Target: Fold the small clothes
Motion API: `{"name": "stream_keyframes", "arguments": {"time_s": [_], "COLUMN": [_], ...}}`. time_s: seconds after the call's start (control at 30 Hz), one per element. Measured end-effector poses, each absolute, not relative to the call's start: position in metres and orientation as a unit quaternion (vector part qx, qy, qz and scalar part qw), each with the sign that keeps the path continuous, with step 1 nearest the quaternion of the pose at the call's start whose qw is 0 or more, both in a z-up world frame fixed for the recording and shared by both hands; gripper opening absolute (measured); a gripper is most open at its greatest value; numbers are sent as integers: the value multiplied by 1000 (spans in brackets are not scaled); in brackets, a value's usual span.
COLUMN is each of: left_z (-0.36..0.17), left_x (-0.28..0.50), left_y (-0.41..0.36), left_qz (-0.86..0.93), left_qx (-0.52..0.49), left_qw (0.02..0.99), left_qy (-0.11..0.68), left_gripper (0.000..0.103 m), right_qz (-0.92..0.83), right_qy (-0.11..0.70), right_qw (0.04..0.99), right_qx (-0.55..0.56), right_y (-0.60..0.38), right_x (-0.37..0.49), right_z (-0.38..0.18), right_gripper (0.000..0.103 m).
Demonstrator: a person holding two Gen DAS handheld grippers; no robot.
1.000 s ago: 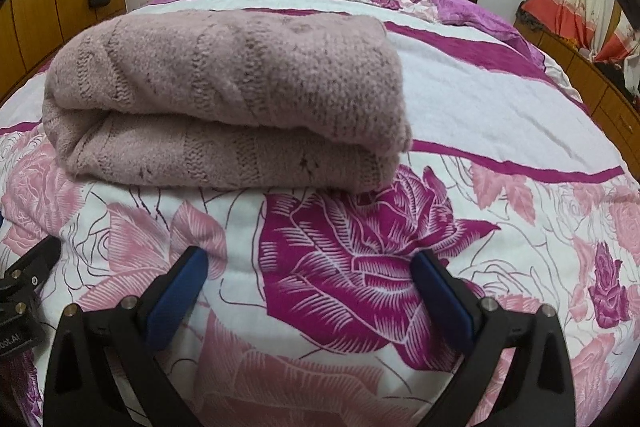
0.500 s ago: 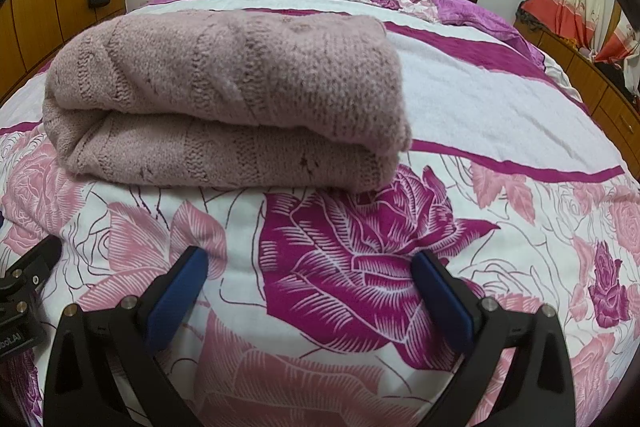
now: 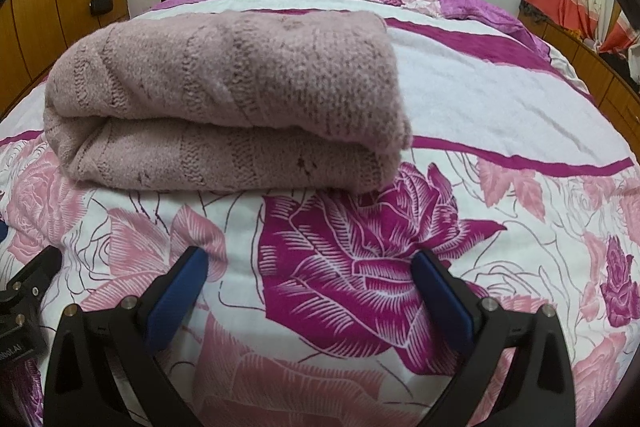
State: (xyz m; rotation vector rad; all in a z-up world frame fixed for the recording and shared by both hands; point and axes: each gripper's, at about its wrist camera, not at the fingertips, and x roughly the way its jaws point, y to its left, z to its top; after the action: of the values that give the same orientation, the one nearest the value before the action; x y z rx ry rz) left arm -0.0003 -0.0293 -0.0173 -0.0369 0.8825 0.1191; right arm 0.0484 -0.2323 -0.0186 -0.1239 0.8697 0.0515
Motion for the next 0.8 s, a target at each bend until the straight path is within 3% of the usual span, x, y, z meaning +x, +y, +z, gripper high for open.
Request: {"name": "stream_keyframes", "arguments": {"time_s": [0.8], "left_z": [-16], "left_x": [-1], "left_y": [-28], "left_qz": [59], "left_qx": [-16], "left_qw": [902], "left_qy": [427], "left_gripper": [86], "right_qz": [34], "right_qy": [420], "right_qw": [906], "right_qx": [-45], "right_y": [-240], "right_x": [53], "right_z": [-18], "right_gripper": [103]}}
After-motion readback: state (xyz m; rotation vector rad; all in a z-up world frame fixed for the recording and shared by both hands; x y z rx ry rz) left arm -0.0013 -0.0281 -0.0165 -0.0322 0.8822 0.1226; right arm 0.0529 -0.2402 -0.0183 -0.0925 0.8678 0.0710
